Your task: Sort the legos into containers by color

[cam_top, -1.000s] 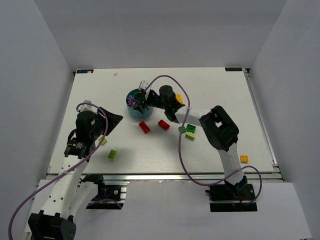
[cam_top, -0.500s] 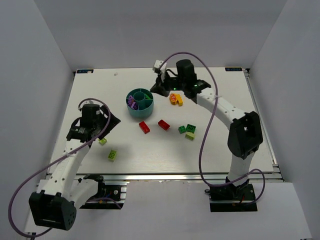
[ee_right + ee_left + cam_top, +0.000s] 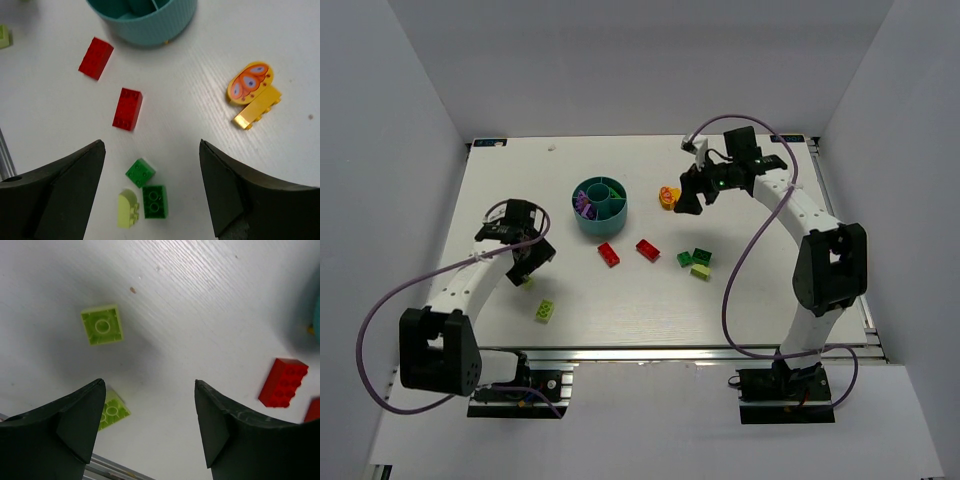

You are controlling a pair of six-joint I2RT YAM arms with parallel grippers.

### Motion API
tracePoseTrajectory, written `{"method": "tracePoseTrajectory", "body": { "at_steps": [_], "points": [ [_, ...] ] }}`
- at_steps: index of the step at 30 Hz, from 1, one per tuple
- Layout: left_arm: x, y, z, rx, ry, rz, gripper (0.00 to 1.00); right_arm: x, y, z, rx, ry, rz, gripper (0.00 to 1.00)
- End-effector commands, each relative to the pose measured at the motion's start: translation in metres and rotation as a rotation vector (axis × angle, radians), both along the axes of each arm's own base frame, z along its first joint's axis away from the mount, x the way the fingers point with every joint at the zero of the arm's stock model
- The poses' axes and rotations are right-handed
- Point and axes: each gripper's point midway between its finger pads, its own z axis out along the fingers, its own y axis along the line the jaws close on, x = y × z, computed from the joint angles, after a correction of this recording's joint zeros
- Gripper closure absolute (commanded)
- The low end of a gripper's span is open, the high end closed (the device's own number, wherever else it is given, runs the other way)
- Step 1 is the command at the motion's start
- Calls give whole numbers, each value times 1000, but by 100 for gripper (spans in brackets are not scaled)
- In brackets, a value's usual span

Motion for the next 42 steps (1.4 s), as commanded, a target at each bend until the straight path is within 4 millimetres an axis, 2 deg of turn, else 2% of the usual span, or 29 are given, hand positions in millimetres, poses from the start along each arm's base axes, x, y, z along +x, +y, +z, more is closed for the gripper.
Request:
{"method": "tracePoseTrajectory", "body": {
  "at_steps": [1,7,10,16,17,36,42],
  "points": [
    [14,19,9,91,0,26,20,-16,0,17,46,-9,19,20],
    [12,41,-5,157,51,75,28,-15,-3,11,54,3,0,20],
    [10,46,-18,144,79,84,29,-13,-6,9,50,6,-8,20],
    [16,49,-28,95,89,75,31,-11,-11,5,43,20,-27,20],
    [15,58,-32,91,107,97,31,-12,-11,5,42,19,-26,20],
    [7,50,-69,-28,181,89,42,-9,-19,2,33,33,-66,20],
    [11,53,-64,-26,157,97,55,-10,-22,1,30,36,-73,20]
  ]
}}
